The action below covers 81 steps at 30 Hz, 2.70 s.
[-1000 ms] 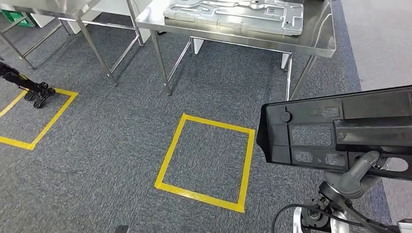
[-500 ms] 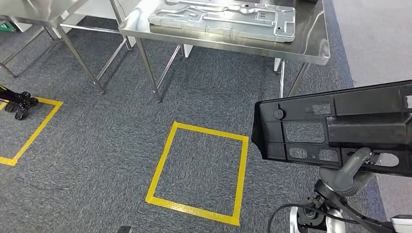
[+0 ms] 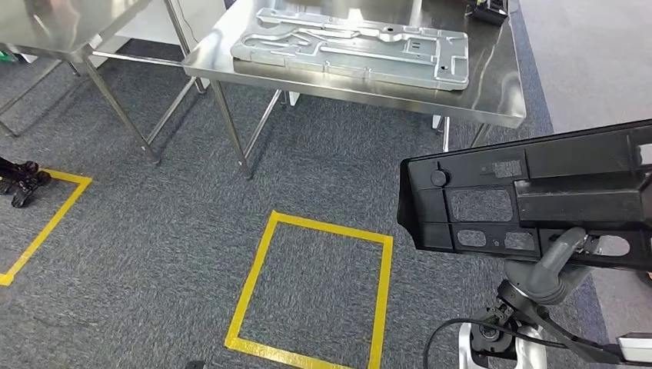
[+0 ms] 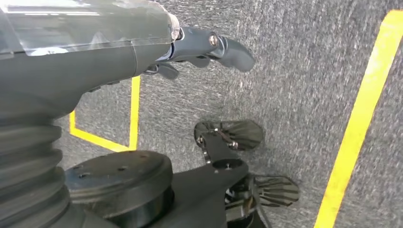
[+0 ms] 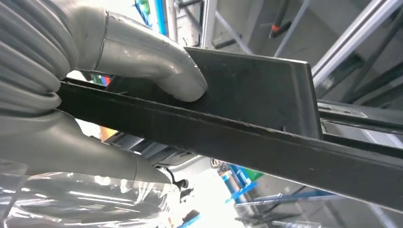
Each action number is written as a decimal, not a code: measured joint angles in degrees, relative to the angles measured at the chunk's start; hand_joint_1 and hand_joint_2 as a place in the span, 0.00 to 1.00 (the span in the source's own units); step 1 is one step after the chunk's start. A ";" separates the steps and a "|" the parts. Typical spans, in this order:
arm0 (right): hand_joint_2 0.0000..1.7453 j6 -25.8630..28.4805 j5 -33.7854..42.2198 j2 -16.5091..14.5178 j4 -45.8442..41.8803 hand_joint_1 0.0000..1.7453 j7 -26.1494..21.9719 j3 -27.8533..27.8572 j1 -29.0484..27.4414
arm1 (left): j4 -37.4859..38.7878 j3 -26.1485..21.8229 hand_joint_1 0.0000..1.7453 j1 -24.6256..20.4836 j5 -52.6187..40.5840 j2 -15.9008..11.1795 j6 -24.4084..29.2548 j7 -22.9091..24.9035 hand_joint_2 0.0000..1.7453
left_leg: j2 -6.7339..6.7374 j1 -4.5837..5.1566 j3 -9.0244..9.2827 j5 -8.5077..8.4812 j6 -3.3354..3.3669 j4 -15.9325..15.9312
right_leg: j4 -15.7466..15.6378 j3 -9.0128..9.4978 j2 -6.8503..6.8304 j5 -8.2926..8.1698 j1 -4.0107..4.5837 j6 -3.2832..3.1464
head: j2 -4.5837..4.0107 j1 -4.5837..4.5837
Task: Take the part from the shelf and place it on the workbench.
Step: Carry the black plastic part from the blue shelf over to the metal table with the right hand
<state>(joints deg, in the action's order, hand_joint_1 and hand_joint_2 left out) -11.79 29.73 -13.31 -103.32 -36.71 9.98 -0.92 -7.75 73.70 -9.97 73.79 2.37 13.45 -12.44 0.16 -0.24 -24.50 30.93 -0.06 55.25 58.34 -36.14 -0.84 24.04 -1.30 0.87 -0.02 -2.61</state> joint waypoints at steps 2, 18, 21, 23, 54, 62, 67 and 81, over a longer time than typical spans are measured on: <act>1.00 -0.01 -0.07 0.04 0.01 1.00 -0.01 -0.23 0.21 | -0.01 0.00 0.00 -0.07 0.00 0.04 0.01 0.02 1.00 | 0.18 -0.17 -0.28 0.16 -0.51 1.61 | -0.19 0.56 0.37 0.12 -0.12 -0.81 | 0.00 0.02; 1.00 1.01 -1.12 0.09 -0.17 1.00 -0.09 -0.93 0.03 | -0.01 0.02 0.00 0.47 -0.16 0.50 -0.31 0.72 1.00 | 0.05 -0.19 -7.93 -4.65 1.32 2.35 | 0.39 4.52 1.16 4.52 -0.01 1.17 | 0.00 0.01; 1.00 1.02 -1.13 0.15 -0.32 1.00 -0.10 -0.93 -0.05 | -0.01 0.01 0.00 0.37 -0.17 0.58 -0.30 0.73 1.00 | 0.10 -0.06 -7.68 -4.62 2.32 2.02 | 9.93 -0.43 1.04 9.10 0.02 1.52 | 0.00 0.01; 1.00 1.02 -1.14 0.22 -0.32 1.00 -0.10 -0.93 -0.23 | -0.01 0.01 0.00 0.45 -0.17 0.62 -0.31 0.73 1.00 | 0.07 0.30 -7.53 -4.36 2.68 2.04 | 16.07 -4.26 1.04 10.60 0.09 1.50 | 0.00 0.00; 1.00 3.86 -1.90 1.41 0.06 1.00 -0.22 -2.31 -0.97 | -0.01 0.68 0.00 1.86 1.03 0.20 1.85 -0.51 1.00 | -0.25 0.08 -7.06 -3.60 2.67 2.13 | 15.77 -3.60 0.92 10.79 -0.03 1.56 | 0.00 -0.04; 1.00 5.90 -1.06 1.50 -0.24 1.00 -1.07 -3.15 -3.18 | 0.01 1.56 0.00 1.61 -0.98 -0.20 1.31 0.29 1.00 | -0.49 0.62 -4.36 -0.91 1.52 1.92 | 0.21 1.04 0.86 1.14 1.79 -1.32 | 0.00 -0.06; 1.00 6.21 -1.93 1.52 0.28 1.00 -1.32 -4.59 -3.03 | 0.00 2.49 0.00 0.85 -1.87 -0.62 1.02 2.20 1.00 | -0.21 0.40 -7.58 2.64 0.00 9.40 | -1.59 3.49 0.85 2.08 0.86 -2.07 | 0.00 -0.09; 1.00 7.73 -4.13 1.74 -0.33 1.00 -1.08 -5.31 -1.30 | -0.01 5.00 0.00 1.13 -3.57 1.22 0.29 3.54 1.00 | -0.53 0.01 -8.36 -4.74 2.10 2.41 | 0.72 7.94 1.08 6.60 0.84 0.58 | 0.00 -0.08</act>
<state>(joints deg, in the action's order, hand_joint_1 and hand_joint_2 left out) -4.07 25.60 -11.57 -103.66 -37.79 4.68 -2.22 -7.76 78.70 -8.84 70.22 3.58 13.74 -8.90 -0.38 -0.23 -32.86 26.19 2.04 57.66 59.05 -28.20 0.24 30.64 -0.46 1.45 -0.02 -2.69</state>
